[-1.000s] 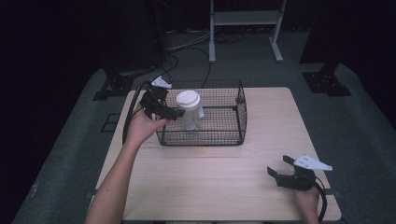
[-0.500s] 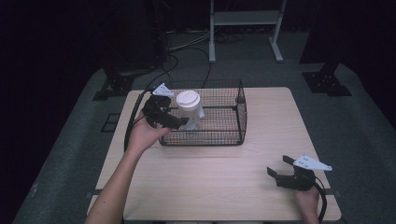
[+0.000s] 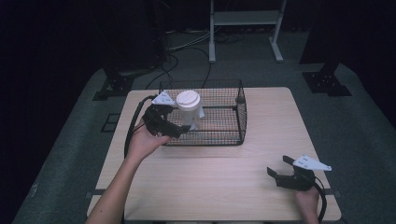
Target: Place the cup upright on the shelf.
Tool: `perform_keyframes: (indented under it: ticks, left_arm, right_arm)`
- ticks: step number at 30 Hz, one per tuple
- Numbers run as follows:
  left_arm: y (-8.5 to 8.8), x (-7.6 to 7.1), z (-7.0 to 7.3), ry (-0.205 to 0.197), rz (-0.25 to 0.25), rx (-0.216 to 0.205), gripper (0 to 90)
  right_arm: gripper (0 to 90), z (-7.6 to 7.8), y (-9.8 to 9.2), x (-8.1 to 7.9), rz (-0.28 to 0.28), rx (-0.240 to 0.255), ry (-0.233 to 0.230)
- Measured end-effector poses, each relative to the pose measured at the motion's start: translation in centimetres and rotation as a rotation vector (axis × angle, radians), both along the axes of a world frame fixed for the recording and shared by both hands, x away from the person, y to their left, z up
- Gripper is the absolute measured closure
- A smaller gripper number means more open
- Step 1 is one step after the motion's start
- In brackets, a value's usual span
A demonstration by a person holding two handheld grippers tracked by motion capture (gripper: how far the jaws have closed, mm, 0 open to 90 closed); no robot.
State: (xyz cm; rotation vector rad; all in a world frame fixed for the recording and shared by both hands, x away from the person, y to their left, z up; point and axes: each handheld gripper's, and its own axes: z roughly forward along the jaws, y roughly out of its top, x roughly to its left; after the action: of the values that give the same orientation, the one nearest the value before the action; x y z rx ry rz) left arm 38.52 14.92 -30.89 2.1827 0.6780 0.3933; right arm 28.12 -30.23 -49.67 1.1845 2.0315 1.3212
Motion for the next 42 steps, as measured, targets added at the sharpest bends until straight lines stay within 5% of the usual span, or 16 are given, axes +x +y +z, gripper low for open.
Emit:
perform_keyframes:
  ticks: [26,34,42]
  left_arm:
    - [0.7,-3.1,-4.7,0.033,-0.045,-0.036,1.2]
    - [1.6,-4.3,-6.1,0.009,-0.024,-0.063,1.2]
    - [2.2,-5.4,-7.1,-0.003,-0.021,-0.028,1.2]
  right_arm:
    - [12.9,0.0,0.1,-0.1,-0.002,-0.011,-0.004]
    - [12.9,0.0,0.2,-0.1,-0.006,-0.019,0.000]
    - [12.9,0.0,0.3,-0.1,-0.007,-0.023,0.001]
